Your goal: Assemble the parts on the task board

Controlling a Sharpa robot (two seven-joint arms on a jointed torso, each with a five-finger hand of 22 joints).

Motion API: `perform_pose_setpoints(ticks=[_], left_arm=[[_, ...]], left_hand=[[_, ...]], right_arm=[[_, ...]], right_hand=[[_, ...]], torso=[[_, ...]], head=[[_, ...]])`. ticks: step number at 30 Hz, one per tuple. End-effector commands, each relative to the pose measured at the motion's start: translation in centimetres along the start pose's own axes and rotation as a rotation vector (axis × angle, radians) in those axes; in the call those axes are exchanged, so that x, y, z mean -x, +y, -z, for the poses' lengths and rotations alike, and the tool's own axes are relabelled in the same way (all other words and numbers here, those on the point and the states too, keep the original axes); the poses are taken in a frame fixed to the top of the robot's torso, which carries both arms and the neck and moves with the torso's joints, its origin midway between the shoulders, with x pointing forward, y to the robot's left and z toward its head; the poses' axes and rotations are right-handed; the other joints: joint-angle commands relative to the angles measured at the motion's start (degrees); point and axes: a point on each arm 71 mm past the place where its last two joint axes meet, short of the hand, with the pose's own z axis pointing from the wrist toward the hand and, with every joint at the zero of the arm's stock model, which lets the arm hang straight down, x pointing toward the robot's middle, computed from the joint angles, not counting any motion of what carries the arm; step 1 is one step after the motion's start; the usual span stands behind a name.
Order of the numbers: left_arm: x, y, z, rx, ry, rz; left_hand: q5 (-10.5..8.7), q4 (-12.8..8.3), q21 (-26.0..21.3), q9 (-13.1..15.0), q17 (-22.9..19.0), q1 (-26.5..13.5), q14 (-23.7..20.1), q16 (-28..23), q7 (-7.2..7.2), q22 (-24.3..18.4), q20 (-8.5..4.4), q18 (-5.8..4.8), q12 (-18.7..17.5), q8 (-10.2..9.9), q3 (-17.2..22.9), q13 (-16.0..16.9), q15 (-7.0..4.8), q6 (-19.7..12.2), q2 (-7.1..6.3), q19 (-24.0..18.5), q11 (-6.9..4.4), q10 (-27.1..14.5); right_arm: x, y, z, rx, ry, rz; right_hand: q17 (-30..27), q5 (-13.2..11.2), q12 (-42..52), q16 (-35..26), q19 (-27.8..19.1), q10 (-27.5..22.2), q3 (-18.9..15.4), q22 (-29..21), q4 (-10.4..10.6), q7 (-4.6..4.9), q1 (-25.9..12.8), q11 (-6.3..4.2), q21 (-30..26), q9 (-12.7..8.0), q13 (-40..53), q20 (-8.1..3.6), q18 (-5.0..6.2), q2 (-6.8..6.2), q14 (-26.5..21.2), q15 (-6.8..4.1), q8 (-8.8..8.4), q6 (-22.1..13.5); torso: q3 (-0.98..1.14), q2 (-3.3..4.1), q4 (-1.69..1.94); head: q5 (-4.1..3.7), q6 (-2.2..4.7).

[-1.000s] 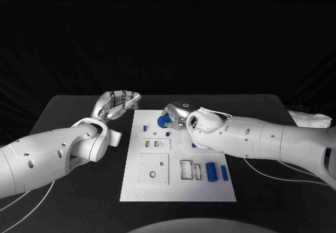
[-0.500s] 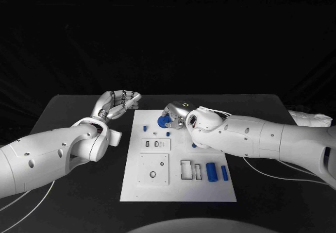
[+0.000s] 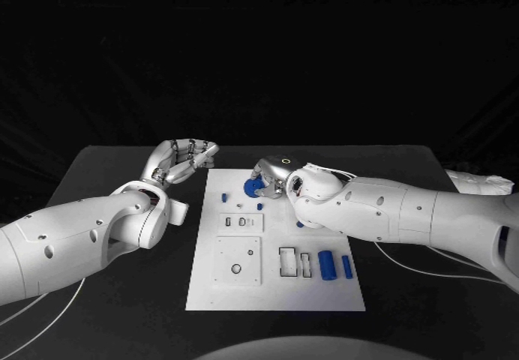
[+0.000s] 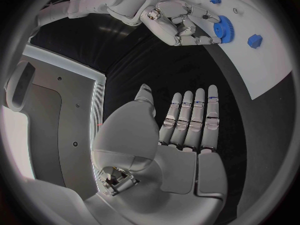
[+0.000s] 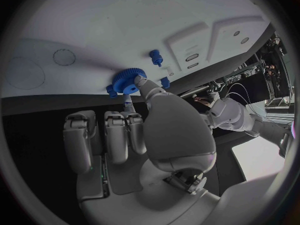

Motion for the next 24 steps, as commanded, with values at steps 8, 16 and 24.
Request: perform_pose_setpoints(ticks=[8,16,24], left_arm=[[-0.11,-0.18,-0.04,-0.011,0.007,0.001],[-0.05,-0.17,-0.02,-0.010,0.006,0.000],[-0.10,-0.17,-0.04,-0.011,0.007,0.000]], left_hand=[[0.22,0.09,-0.32,0.07,0.07,0.22,-0.38,-0.27,0.72,-0.06,0.16,0.65,-0.20,0.37,-0.41,-0.01,0.07,-0.10,0.15,-0.01,0.00,0.48],[0.22,0.09,-0.32,0.07,0.07,0.22,-0.38,-0.27,0.72,-0.06,0.16,0.65,-0.20,0.37,-0.41,-0.01,0.07,-0.10,0.15,-0.01,0.00,0.48],[0.22,0.09,-0.32,0.07,0.07,0.22,-0.38,-0.27,0.72,-0.06,0.16,0.65,-0.20,0.37,-0.41,-0.01,0.07,-0.10,0.15,-0.01,0.00,0.48]], right_arm=[[-0.52,0.00,-0.03,-0.012,0.030,0.025],[-0.30,0.03,-0.05,-0.009,0.000,0.018],[-0.24,0.03,-0.03,-0.009,-0.009,0.016]], right_hand=[[15.10,-0.61,0.16,0.23,5.99,6.00,-0.50,15.08,0.23,0.40,-0.19,0.97,0.26,0.55,15.08,0.24,-0.81,0.66,5.97,0.54,0.55,1.57],[15.10,-4.30,0.16,0.23,5.99,6.00,-1.48,15.08,0.98,0.58,-1.12,1.29,0.26,1.60,15.08,0.74,-0.81,1.11,5.97,0.93,1.21,3.56],[15.10,-6.92,0.16,0.23,5.99,6.00,-2.26,15.08,1.53,0.69,-1.61,1.37,0.26,1.90,15.08,0.91,-0.81,1.23,5.97,1.07,0.71,3.13]], torso=[[0.01,-0.01,0.00],[-0.02,-0.02,-0.02],[0.00,-0.01,0.04]], head=[[-0.03,0.06],[-0.08,0.12],[-0.17,0.24]])
